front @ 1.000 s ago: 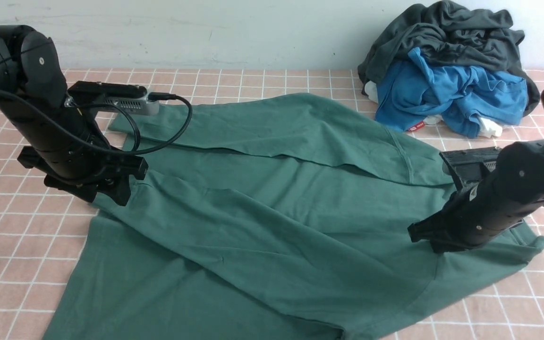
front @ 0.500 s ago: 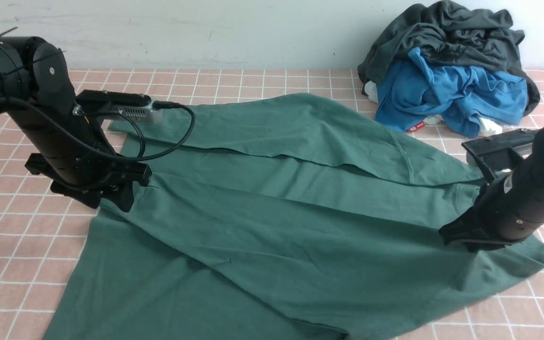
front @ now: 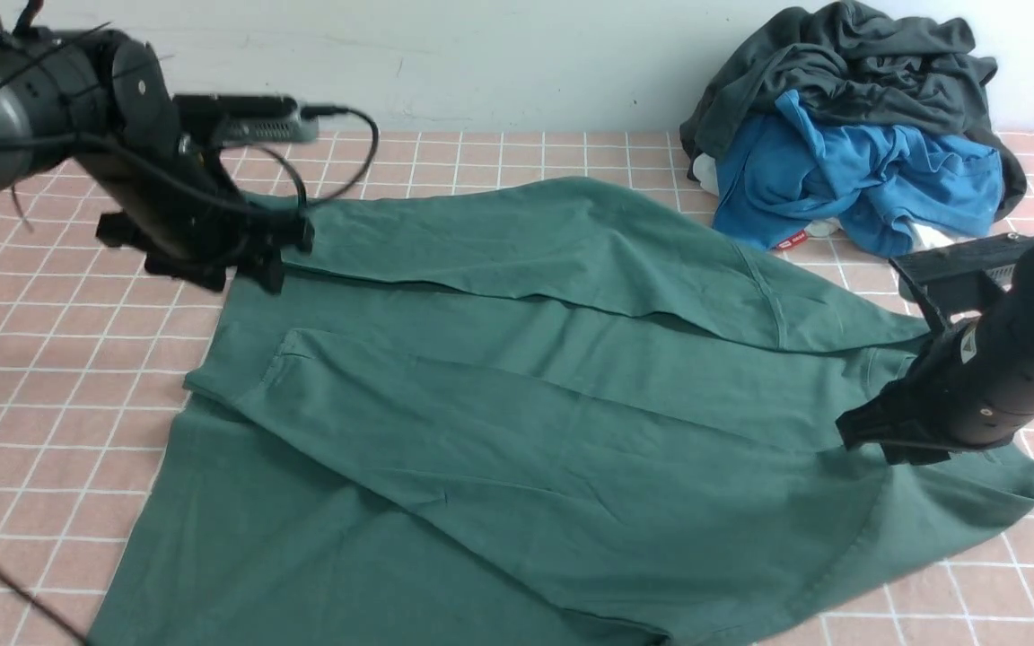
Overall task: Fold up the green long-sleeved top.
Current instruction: Use the left arm to clamp the cuff farthest from it
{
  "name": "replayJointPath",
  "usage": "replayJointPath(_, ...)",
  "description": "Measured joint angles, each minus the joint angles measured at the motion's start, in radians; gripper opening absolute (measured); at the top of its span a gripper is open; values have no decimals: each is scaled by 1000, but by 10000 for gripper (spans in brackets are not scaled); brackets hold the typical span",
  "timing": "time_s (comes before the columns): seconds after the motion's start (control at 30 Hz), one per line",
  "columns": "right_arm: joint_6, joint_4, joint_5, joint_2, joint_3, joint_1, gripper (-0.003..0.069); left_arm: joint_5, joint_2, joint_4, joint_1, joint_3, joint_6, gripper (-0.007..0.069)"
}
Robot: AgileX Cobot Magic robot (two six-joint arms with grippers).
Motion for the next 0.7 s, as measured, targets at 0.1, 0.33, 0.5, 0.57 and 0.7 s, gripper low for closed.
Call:
replayJointPath(0.1,-1,41,18,0,-21,0,276,3,103,4,34,-145,-27,440)
replayJointPath(0.33,-96,135,32,0,-36,0,310,-3,311,54,77,-397,-35,503)
replayJointPath(0.5,-180,235,8,0,-36,0,312,-97,404,65,76,-441,-34,466)
replayJointPath(0.57,-226,284,-6,0,-36,0,312,-162,435,83,76,-441,-34,421)
replayJointPath(0.7,-297,353,-11,0,-36,0,312,-237,456,108,75,-442,-47,323)
